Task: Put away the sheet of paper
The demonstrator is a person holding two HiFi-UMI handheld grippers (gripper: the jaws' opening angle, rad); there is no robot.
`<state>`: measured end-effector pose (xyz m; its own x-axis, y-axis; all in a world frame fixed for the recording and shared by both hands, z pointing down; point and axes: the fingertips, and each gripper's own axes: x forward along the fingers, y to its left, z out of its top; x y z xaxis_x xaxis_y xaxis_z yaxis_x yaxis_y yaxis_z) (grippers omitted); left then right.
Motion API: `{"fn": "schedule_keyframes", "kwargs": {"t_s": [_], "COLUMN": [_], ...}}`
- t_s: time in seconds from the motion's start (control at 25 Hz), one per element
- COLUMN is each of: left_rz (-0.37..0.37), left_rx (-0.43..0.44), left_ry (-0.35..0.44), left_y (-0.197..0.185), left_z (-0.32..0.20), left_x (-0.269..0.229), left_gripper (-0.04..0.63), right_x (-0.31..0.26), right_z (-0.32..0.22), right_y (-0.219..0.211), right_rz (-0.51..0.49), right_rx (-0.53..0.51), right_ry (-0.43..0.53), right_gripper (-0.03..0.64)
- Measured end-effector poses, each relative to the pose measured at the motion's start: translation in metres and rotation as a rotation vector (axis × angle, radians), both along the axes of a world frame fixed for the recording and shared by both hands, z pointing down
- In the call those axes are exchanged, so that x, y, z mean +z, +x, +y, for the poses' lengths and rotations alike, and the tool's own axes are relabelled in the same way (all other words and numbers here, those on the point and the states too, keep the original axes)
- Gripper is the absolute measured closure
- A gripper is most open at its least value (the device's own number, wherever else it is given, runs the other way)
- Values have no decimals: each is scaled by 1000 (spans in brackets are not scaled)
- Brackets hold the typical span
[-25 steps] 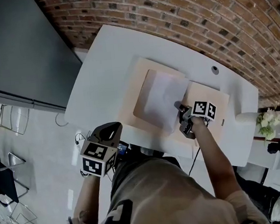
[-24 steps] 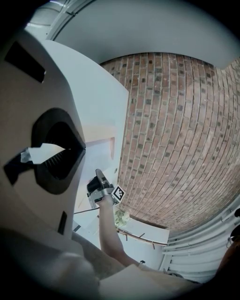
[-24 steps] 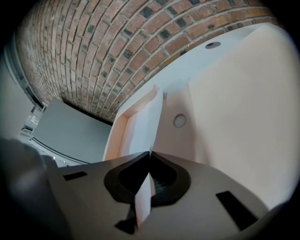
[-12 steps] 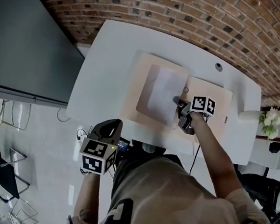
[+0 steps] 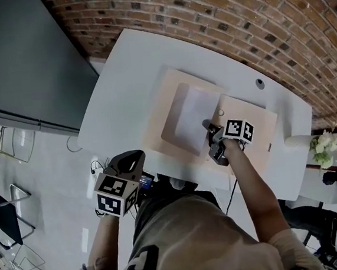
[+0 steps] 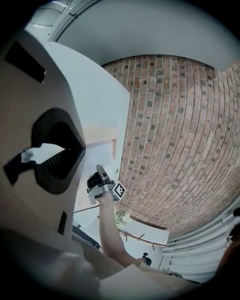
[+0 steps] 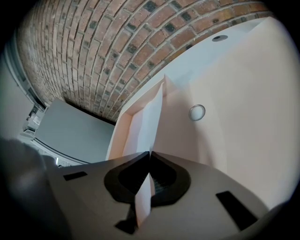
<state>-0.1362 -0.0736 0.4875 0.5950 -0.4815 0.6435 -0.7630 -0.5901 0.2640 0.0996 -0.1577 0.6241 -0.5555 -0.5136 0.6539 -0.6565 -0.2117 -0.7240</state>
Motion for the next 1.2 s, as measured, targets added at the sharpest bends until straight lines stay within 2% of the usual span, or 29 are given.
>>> {"fn": "schedule_keyframes", "kwargs": {"t_s": [1.2], "left_rz": [-9], "left_rx": [-23], "left_ry": [-15], "left_y": [-4], "left_z": [-1], "left_x": [3], "left_gripper": [580], "right_x": [8], "right_z": [-13], "right_y": [-19], "right_rz": [-35], "right_rx": [6], "right_ry": [-11], "right_gripper": [594]}}
